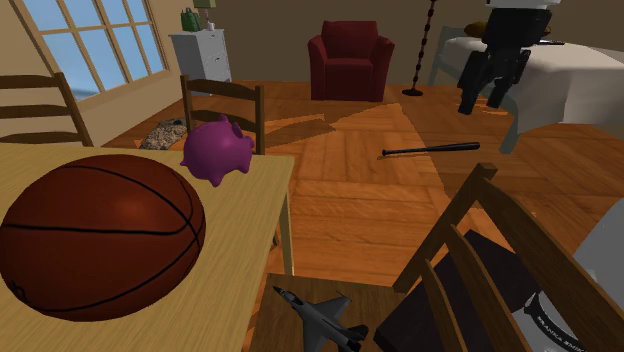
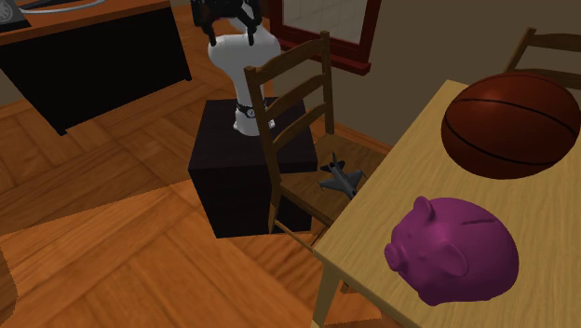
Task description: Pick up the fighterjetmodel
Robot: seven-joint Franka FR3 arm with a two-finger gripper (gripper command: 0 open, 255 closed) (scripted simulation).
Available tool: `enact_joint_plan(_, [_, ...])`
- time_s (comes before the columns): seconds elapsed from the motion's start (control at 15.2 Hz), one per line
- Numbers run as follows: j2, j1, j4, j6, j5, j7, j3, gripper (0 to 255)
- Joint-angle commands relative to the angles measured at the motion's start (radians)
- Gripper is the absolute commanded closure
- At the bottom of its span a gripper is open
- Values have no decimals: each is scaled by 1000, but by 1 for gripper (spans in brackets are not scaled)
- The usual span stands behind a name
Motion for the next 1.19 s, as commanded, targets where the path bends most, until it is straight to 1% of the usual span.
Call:
enact_joint_plan(0.0, [0,0,0,0,0,0,0,0])
enact_joint_plan(0.33, [49,33,-100,135,43,33,54,0])
enact_joint_plan(0.59, [111,62,-161,248,76,58,99,0])
enact_joint_plan(1.12, [298,119,-227,483,135,104,191,0])
